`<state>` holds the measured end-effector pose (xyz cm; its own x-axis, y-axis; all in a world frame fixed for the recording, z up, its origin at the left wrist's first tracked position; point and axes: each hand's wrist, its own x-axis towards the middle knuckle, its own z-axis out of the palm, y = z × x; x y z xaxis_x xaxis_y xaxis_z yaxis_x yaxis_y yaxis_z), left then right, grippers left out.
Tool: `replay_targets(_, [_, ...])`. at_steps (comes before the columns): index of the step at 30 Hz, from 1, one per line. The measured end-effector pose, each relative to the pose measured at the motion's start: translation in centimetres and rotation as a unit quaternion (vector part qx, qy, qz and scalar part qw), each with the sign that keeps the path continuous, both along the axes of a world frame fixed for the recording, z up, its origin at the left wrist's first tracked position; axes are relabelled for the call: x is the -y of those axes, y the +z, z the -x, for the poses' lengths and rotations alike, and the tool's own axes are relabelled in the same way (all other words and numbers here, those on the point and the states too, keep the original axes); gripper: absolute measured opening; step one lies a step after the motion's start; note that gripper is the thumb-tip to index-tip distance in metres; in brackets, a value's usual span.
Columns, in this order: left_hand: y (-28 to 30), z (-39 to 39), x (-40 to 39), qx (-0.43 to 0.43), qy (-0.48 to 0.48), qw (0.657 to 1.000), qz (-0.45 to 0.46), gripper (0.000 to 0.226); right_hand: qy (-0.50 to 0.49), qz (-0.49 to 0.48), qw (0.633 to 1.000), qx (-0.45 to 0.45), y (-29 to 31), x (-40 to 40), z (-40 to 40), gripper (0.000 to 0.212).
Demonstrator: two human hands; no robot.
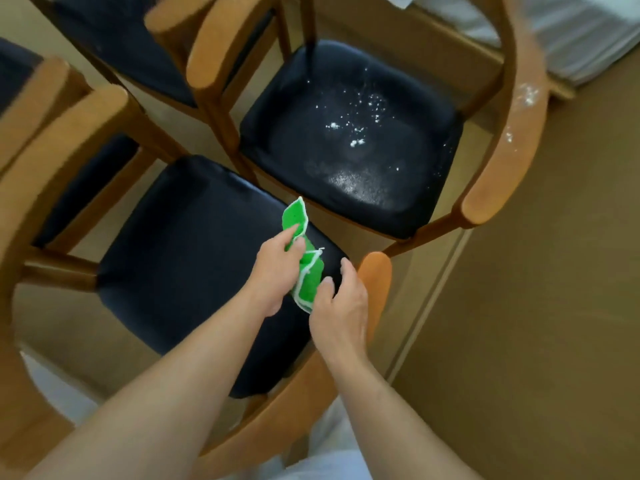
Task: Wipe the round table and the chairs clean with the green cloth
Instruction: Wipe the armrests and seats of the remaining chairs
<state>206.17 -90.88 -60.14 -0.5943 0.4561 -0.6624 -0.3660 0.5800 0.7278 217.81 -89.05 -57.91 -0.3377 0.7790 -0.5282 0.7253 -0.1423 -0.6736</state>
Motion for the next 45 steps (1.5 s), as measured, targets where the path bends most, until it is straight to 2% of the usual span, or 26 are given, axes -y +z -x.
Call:
replay_targets(1, [0.7,-0.1,-0.2,0.075,0.046,0.995,-0.05,0.039,-0.024,0.011,1.0,-0.015,0.6,-1.6,0.7,0.049])
replay_targets(3, [2.1,0.2,-0.7,0.21,0.108,0.963,-0.129,0.039,-0.042,-0.003,0.999,-0.024,1.5,-4.1,1.9,0.045])
replay_targets(5, [3.4,0.6,-1.3,0.318,0.111,0.928,-0.163,0.04,-0.021,-0.019,0.999,-0.037,2.3,-5.8,2.9,0.044])
replay_targets(7, [4.7,0.7,-2.3,0.37,0.096,0.907,-0.174,0.047,0.014,-0.022,0.997,-0.068,2.8,-7.0,3.6,0.037])
replay_targets(9, [5.5,0.6,-4.1,0.376,0.087,0.905,-0.18,0.046,0.053,0.001,0.995,-0.084,2.2,-8.6,4.2,0.024])
replay_targets(10, [5.5,0.6,-5.2,0.363,0.088,0.911,-0.173,0.046,0.07,0.03,0.993,-0.091,1.7,-9.5,4.6,0.024])
replay_targets(12, [4.9,0.4,-7.9,0.331,0.101,0.925,-0.155,0.045,0.094,0.097,0.986,-0.1,0.4,-12.0,5.4,0.031])
replay_targets(14, [4.2,0.2,-11.1,0.324,0.136,0.924,-0.153,0.041,0.115,0.153,0.976,-0.104,-1.4,-15.5,6.0,0.046])
replay_targets(16, [3.4,0.1,-14.6,0.329,0.161,0.917,-0.157,0.04,0.098,0.185,0.973,-0.1,-2.9,-19.3,6.3,0.063])
replay_targets(17, [2.9,0.2,-16.3,0.333,0.166,0.914,-0.161,0.042,0.074,0.2,0.971,-0.104,-3.8,-21.2,6.3,0.063])
replay_targets(18, [2.5,0.4,-18.0,0.33,0.165,0.916,-0.16,0.043,0.051,0.214,0.969,-0.109,-4.6,-23.1,6.5,0.05])
replay_targets(19, [2.0,0.5,-19.6,0.316,0.158,0.924,-0.147,0.045,0.03,0.225,0.967,-0.116,-5.4,-25.0,6.5,0.026])
replay_targets(20, [1.6,0.8,-21.0,0.296,0.145,0.936,-0.125,0.045,0.01,0.231,0.965,-0.123,-5.9,-26.7,6.6,0.015])
replay_targets(24, [0.8,1.7,-24.9,0.18,0.078,0.98,-0.033,0.03,-0.084,0.289,0.942,-0.146,-6.9,-31.1,7.2,0.01])
replay_targets(26, [0.6,2.1,-26.0,0.141,0.07,0.988,-0.004,0.023,-0.102,0.287,0.944,-0.127,-7.2,-32.2,7.7,0.012])
replay_targets(30, [-0.7,2.5,-27.5,0.134,0.082,0.988,-0.002,0.019,-0.153,0.237,0.953,-0.11,-7.8,-33.7,9.2,0.026])
replay_targets(32, [-1.8,2.6,-28.1,0.146,0.077,0.986,-0.019,0.02,-0.197,0.184,0.957,-0.11,-8.4,-34.6,9.9,0.028])
replay_targets(36, [-4.2,2.4,-29.0,0.171,0.061,0.983,-0.036,0.022,-0.223,-0.031,0.972,-0.059,-10.3,-37.0,10.2,0.022])
replay_targets(38, [-5.4,2.9,-28.6,0.134,0.024,0.991,-0.007,0.025,-0.195,-0.103,0.975,-0.04,-11.6,-37.9,10.3,0.021])
replay_targets(40, [-6.4,4.6,-27.2,0.028,-0.034,0.998,0.052,0.029,-0.124,-0.128,0.984,0.004,-13.8,-38.2,10.8,0.032])
replay_targets(41, [-6.7,6.1,-26.4,-0.041,-0.062,0.994,0.078,0.029,-0.057,-0.119,0.991,0.028,-15.1,-38.2,11.3,0.038])
replay_targets(43, [-6.5,9.8,-24.4,-0.188,-0.101,0.971,0.11,0.032,0.111,-0.065,0.988,0.088,-17.8,-37.6,12.2,0.054])
replay_targets(45, [-5.2,14.0,-22.3,-0.346,-0.137,0.917,0.145,0.039,0.236,-0.067,0.959,0.141,-19.8,-36.7,12.8,0.069])
